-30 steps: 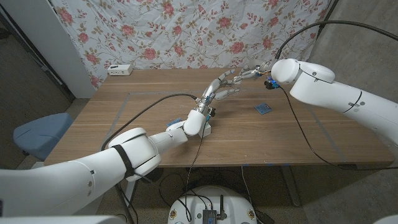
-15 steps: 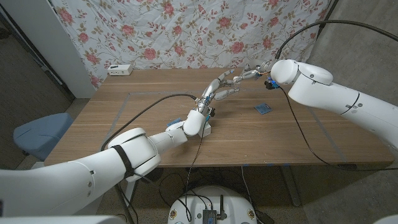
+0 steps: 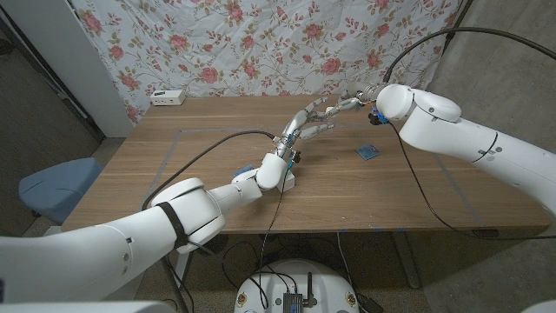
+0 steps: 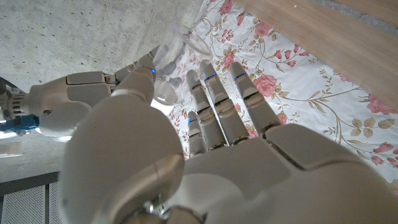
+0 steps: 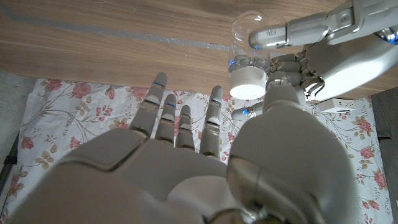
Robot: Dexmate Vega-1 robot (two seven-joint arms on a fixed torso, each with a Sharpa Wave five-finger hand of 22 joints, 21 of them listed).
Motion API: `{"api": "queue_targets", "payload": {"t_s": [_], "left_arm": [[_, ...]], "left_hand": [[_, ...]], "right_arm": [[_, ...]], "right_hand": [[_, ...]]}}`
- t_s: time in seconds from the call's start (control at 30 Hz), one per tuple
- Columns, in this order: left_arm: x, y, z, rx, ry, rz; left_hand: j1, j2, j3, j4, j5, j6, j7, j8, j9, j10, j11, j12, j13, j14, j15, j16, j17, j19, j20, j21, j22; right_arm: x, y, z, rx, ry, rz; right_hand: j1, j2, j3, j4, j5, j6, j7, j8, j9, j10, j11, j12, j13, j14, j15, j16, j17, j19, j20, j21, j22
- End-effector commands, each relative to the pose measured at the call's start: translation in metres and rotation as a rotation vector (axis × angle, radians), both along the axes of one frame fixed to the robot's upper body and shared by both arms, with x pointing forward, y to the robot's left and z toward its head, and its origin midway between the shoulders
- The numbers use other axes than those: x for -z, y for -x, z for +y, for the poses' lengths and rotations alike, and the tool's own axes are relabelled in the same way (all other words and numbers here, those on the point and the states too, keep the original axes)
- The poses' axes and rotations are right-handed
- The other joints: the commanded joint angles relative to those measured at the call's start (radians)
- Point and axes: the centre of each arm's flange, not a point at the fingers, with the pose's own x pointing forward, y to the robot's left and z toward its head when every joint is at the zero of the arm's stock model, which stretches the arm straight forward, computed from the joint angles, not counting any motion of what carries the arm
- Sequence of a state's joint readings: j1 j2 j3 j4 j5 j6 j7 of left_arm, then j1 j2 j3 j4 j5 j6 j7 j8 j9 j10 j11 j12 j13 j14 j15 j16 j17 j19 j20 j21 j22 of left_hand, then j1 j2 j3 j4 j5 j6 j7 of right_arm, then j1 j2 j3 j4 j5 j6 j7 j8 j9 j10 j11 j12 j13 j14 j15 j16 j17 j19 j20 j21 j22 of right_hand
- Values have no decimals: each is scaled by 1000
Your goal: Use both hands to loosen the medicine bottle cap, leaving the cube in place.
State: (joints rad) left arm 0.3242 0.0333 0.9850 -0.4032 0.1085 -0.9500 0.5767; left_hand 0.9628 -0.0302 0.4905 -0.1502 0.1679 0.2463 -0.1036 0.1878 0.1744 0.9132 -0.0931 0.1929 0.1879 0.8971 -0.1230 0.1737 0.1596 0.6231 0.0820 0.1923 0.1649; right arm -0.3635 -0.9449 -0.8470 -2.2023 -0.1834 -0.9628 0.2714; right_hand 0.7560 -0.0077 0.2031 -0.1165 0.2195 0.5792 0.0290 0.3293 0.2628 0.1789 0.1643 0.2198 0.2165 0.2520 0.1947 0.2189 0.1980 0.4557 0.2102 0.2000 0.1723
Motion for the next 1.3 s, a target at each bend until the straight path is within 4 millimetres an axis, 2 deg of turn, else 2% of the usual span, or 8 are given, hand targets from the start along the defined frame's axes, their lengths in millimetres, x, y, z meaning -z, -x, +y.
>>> {"api": "queue_targets", "payload": {"t_s": [0.03, 0.33, 0.4, 0.57, 0.93, 1.0, 1.3], "left_arm": [[-1, -3, -1, -3, -11, 16], [-1, -2, -3, -1, -12, 15], [-1, -2, -3, 0, -12, 14], [-1, -2, -3, 0, -12, 13], [-1, -2, -4, 1, -16, 18], [-1, -2, -4, 1, -17, 17], [-1, -3, -3, 0, -18, 18]], "left_hand": [[-1, 11, 6, 3, 9, 1, -8, -2, 2, 41, -40, 3, 4, 8, -84, 0, 2, -6, -3, -2, 5], [0, 11, 7, 2, 9, 3, -9, -1, 2, 41, -42, 3, 4, 9, -85, 1, 3, -6, -3, -2, 5], [-1, 11, 7, 3, 9, 2, -8, -1, 2, 40, -35, 3, 4, 9, -85, 0, 2, -6, -2, -2, 5], [0, 11, 8, 2, 9, 4, -10, -1, 2, 42, -41, 4, 4, 9, -85, 1, 2, -6, -3, -2, 5], [-1, 11, 8, 2, 9, 6, -10, 0, 2, 42, -44, 3, 4, 9, -85, 0, 2, -8, -4, -2, 5], [-1, 10, 7, 2, 9, 6, -10, -1, 2, 40, -33, 3, 4, 10, -85, 1, 3, -8, -3, -2, 5], [-3, 9, 8, 3, 9, 9, -10, 0, 2, 43, -39, 4, 4, 9, -83, 0, 2, -8, -4, -2, 5]], "right_arm": [[3, 1, 7, 4, 5, -16], [4, -1, 8, 1, 4, -21], [4, -1, 8, 0, 2, -21], [5, -2, 9, 1, 1, -25], [5, -2, 9, 7, -5, -42], [6, -2, 9, 9, -6, -44], [6, -3, 10, 16, -8, -53]], "right_hand": [[18, 5, 9, -14, 6, 18, -3, 12, 8, 15, 2, 7, 2, 13, -9, 9, 2, 17, -3, 6, -1], [39, 14, 29, -29, 6, 54, -16, 33, 16, 33, -3, 6, 1, 26, -21, 10, 3, 32, -1, 5, -1], [41, 15, 31, -30, 6, 59, -20, 37, 17, 33, -4, 5, 1, 26, -22, 10, 3, 34, -1, 5, -1], [45, 16, 36, -33, 5, 70, -22, 43, 19, 40, -3, 6, 1, 31, -27, 10, 4, 36, -2, 4, -1], [62, 22, 56, -41, 2, 126, -49, 77, 30, 65, -15, 7, 0, 50, -40, 13, 6, 50, -13, 2, -1], [64, 23, 59, -42, 2, 130, -53, 80, 31, 69, -17, 8, 0, 53, -42, 13, 6, 51, -14, 2, -1], [78, 29, 72, -47, 1, 152, -61, 95, 38, 78, -24, 6, 0, 62, -52, 14, 7, 57, -19, 2, -1]]}}
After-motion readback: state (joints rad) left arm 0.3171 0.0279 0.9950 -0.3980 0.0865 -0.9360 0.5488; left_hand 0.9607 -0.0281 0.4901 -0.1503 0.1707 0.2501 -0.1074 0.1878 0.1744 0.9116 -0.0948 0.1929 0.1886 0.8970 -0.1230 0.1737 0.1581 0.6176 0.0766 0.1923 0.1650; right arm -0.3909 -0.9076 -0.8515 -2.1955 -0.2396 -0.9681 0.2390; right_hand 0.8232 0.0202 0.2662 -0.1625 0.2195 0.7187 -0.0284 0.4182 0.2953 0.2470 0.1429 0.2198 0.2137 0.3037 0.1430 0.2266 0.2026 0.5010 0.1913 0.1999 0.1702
